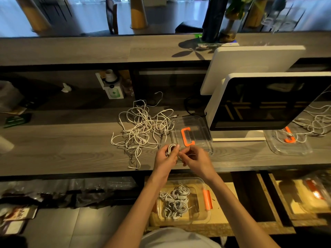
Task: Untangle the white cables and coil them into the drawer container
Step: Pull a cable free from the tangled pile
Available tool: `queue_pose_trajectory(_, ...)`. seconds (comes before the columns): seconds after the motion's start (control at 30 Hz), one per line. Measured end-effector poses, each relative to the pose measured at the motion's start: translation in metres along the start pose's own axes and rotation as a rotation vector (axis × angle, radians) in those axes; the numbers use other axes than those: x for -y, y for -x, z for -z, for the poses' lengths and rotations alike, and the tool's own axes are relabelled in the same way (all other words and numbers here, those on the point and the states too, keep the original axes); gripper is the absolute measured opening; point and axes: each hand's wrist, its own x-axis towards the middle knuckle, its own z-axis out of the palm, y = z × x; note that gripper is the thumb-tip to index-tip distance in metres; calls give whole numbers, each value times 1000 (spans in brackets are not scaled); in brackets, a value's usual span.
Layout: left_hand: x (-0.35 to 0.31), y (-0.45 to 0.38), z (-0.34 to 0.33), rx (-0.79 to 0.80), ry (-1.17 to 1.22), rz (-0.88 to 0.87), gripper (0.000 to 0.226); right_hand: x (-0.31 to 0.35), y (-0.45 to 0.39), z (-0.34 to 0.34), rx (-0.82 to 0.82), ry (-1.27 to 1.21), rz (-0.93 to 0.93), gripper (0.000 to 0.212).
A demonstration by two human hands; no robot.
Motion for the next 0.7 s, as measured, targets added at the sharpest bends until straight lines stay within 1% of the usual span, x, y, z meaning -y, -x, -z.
queue_pose_trajectory(0.07, 2, -2, -2, -45, -109, -12, 16, 3, 2, -4, -35, -1, 19, 9)
queue_pose_trajectory(0.17, 5, -3, -5, -80, -92, 45, 21, 11, 9, -9, -57, -11, 113, 6)
queue_pose_trajectory(0.27, -3, 2, -9, -90, 3, 117, 6, 16, 16, -12, -56, -48, 175, 6)
queue_pose_trajectory(0.33, -9, 4, -11, -71, 75, 182, 16, 19, 17, -11, -43, -52, 187, 6)
queue_pose_trajectory(0.43, -7, -1, -6, -80, 111, 206, 15, 20, 16, -5, 36, -82, 183, 9)
queue_pose_trajectory(0.47, -7, -1, -4, -85, 139, 212, 23, 20, 15, -3, 49, -88, 184, 10)
queue_pose_trajectory(0.53, -9, -1, -4, -66, 186, 227, 35, 18, 14, -1, 42, -97, 186, 11)
queue_pose_trajectory(0.63, -11, 0, -5, -31, 198, 236, 40, 15, 14, -2, 1, -139, 166, 8)
queue_pose_trajectory(0.7, -8, 0, -5, -15, 166, 226, 45, 14, 13, -1, -40, -100, 189, 7)
